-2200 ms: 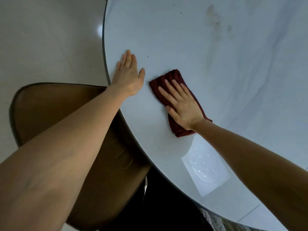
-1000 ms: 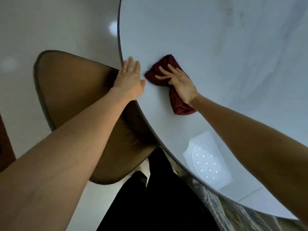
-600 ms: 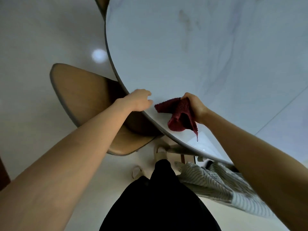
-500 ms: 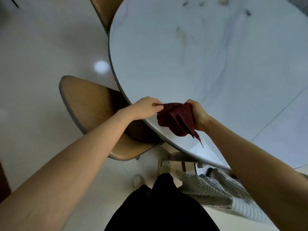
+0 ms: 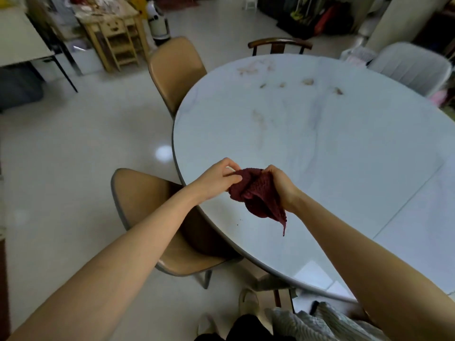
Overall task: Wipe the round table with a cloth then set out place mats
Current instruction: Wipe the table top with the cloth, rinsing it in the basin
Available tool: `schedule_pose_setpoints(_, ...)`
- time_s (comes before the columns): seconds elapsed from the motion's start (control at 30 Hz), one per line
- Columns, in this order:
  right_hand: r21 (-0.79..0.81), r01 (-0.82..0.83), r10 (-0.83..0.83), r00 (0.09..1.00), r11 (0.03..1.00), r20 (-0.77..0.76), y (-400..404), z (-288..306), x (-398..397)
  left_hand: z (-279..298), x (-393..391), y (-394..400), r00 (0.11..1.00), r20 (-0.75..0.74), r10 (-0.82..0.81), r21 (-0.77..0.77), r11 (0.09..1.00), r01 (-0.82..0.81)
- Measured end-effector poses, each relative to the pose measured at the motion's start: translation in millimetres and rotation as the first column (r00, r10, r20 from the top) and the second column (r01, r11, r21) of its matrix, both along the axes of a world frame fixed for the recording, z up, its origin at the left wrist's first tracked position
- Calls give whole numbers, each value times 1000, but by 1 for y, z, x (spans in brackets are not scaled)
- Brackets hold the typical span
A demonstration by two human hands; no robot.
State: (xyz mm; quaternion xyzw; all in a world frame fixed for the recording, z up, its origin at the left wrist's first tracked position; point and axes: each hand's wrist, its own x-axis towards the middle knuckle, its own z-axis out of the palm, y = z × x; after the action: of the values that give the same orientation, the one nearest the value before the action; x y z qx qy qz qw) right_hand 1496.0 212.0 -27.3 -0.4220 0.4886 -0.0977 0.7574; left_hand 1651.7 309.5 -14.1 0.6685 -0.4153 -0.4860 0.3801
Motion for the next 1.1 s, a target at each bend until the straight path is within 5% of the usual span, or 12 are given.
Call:
schedule_pose_setpoints(0.3, -212, -41, 25, 997, 976, -78, -12, 26, 17, 9, -19, -20, 861, 488, 145, -178, 982, -65)
schedule_pose_setpoints(0.5, -310, -267, 255, 964, 912, -78, -35, 22, 7, 35, -7, -28, 976, 135, 169, -117, 981, -153)
schedule_pose_setpoints(0.73, -314, -560, 590, 808, 767, -1, -47, 16, -13, 36, 7, -23, 922, -234, 308, 66, 951, -302)
schedule_pose_setpoints(0.93, -341, -586, 598, 797, 735, -81, -46, 10, -6, 33, 7, -19, 993, -19, 114, 160, 981, -109)
schedule_pose_setpoints(1.1, -364, -583, 599, 797, 727, -79, -42, 16, 0, 26, 2, -30, 962, 89, 257, -7, 966, -257)
